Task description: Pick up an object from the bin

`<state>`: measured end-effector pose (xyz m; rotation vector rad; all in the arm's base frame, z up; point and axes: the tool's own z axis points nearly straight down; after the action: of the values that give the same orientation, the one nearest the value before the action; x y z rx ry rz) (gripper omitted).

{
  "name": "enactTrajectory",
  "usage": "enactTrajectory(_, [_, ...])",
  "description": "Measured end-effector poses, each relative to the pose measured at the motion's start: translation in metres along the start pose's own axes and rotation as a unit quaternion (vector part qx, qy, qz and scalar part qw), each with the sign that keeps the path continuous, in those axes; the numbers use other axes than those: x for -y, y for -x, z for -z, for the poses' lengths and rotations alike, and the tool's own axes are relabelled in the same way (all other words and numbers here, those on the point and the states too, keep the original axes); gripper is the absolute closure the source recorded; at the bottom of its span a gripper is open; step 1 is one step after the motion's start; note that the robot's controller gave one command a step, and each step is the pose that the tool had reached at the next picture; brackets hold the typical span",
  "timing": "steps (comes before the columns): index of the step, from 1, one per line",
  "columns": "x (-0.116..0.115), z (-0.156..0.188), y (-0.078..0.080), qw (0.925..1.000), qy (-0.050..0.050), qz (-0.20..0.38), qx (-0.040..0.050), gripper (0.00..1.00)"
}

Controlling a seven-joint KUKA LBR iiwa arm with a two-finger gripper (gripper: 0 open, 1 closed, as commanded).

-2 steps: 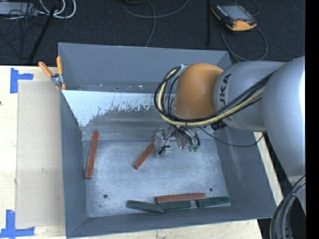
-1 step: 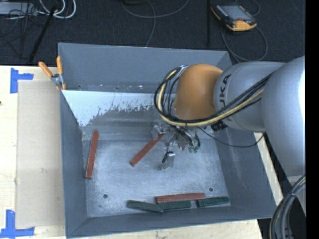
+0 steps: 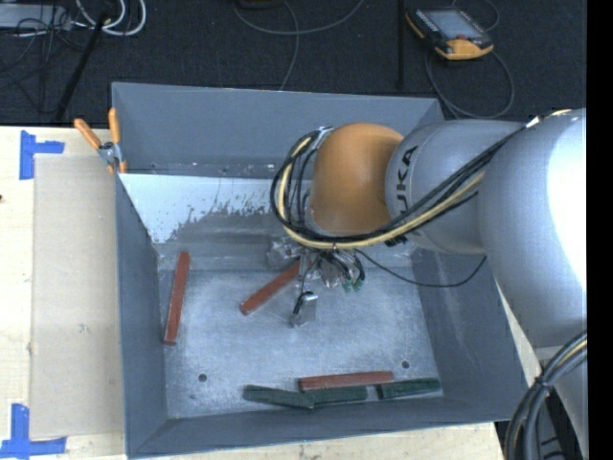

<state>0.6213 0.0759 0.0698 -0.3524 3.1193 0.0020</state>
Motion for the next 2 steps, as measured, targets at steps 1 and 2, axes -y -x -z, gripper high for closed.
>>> enactTrajectory(1, [0.001,0.0003,-0.0001,1.0,0.0,-0.001,-0.0001,1.0])
enactTrajectory(2, [0.0011,0.0003,-0.0001,1.0,0.0,-0.002,-0.0001,1.0])
